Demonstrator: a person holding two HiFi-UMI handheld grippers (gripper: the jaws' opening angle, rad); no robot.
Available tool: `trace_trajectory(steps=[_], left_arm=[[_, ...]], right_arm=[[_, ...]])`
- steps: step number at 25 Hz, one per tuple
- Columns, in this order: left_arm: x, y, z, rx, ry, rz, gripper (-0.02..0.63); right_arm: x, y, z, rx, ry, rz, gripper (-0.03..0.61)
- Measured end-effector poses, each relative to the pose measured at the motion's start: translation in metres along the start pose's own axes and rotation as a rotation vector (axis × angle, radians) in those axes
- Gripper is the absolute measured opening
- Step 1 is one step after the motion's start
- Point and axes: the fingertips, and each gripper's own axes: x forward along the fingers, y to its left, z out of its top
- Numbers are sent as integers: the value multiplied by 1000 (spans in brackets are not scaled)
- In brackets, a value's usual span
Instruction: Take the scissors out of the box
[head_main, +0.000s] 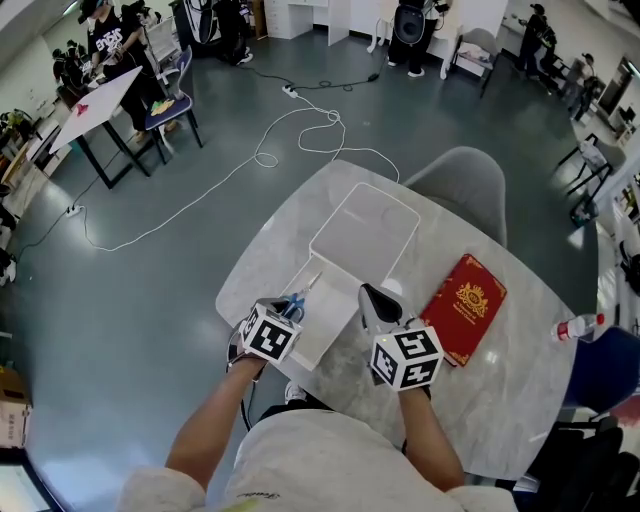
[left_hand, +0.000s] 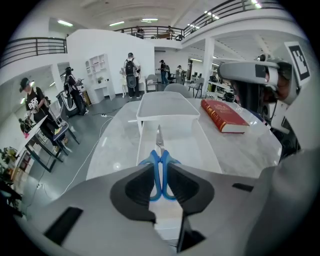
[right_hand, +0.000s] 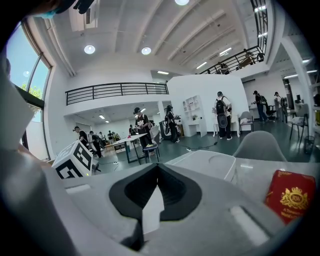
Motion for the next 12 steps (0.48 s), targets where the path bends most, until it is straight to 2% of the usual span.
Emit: trace_trajectory(steps=[12], left_arm=[[-51, 31, 47, -57, -192, 72, 81]], right_arm=[[2, 3, 24, -76, -21, -6, 5]])
